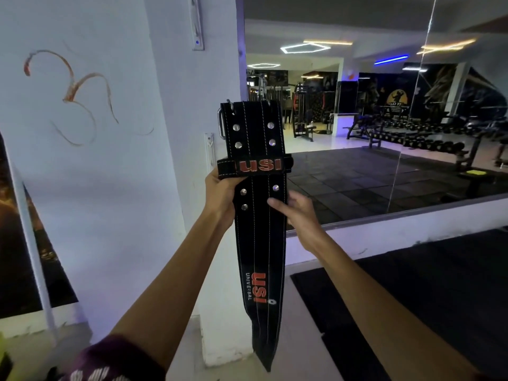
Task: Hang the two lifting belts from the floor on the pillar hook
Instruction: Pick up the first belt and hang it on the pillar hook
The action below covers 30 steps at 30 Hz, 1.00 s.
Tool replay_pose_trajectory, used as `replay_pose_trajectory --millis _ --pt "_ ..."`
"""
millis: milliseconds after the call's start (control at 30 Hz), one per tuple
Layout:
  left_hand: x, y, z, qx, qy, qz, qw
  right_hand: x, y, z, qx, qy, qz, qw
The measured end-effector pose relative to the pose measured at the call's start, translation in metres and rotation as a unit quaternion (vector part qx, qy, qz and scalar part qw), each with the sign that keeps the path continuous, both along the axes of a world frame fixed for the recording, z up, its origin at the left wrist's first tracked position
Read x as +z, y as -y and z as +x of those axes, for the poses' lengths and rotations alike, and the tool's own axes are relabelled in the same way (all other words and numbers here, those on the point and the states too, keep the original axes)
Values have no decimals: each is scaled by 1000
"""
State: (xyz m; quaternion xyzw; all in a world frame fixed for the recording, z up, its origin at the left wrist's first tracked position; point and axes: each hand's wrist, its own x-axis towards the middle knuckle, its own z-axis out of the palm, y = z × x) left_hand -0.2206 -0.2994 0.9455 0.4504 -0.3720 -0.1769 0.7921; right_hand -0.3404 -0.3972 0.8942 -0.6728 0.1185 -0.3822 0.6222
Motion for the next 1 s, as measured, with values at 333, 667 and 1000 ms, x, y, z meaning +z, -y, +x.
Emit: replay_pose_trajectory --millis 333,667,1000 --pt "12 -5 10 20 27 -7 999 -47 -6 -17 15 -130 -2 991" --pt "-19 -4 19 -2 44 55 998 23 -13 38 -64 70 135 986" --pt "-112 -29 22 -93 104 236 962 14 -5 34 -79 60 136 986"
